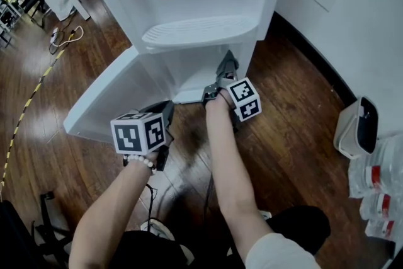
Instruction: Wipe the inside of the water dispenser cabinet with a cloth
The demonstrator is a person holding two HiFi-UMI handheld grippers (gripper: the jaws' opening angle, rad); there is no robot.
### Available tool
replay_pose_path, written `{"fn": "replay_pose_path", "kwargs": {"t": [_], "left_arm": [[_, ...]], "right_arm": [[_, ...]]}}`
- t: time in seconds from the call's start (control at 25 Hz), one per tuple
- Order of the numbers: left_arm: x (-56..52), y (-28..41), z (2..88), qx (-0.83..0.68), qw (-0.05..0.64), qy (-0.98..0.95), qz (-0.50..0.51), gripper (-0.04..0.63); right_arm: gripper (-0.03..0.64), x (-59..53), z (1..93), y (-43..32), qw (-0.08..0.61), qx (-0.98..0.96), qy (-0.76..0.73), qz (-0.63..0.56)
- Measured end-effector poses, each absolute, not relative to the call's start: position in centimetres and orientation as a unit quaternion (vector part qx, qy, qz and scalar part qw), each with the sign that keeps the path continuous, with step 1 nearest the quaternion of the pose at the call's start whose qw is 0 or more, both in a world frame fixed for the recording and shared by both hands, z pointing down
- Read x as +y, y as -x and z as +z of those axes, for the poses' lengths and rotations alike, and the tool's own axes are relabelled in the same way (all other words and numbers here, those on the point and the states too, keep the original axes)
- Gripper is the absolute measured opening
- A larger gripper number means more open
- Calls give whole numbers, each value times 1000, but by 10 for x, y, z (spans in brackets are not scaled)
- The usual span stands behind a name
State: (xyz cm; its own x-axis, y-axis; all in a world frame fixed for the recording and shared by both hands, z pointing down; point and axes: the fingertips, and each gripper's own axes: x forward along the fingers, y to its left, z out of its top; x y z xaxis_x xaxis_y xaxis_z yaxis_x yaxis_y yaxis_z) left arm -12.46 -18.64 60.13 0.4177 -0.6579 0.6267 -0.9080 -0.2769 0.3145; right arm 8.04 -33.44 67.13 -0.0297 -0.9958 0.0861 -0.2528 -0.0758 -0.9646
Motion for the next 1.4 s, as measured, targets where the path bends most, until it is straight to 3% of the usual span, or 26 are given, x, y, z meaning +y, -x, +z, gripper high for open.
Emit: {"fn": "replay_pose_path", "kwargs": {"t": [0.52,1.4], "left_arm": [[-185,137,605,-510,334,-769,193,-3],[-179,141,607,-508,330,-769,203,-3]], "right_arm": [[20,-335,751,-76,378,479,596,-522],[20,-362,566,-79,467,589,556,-353]]}}
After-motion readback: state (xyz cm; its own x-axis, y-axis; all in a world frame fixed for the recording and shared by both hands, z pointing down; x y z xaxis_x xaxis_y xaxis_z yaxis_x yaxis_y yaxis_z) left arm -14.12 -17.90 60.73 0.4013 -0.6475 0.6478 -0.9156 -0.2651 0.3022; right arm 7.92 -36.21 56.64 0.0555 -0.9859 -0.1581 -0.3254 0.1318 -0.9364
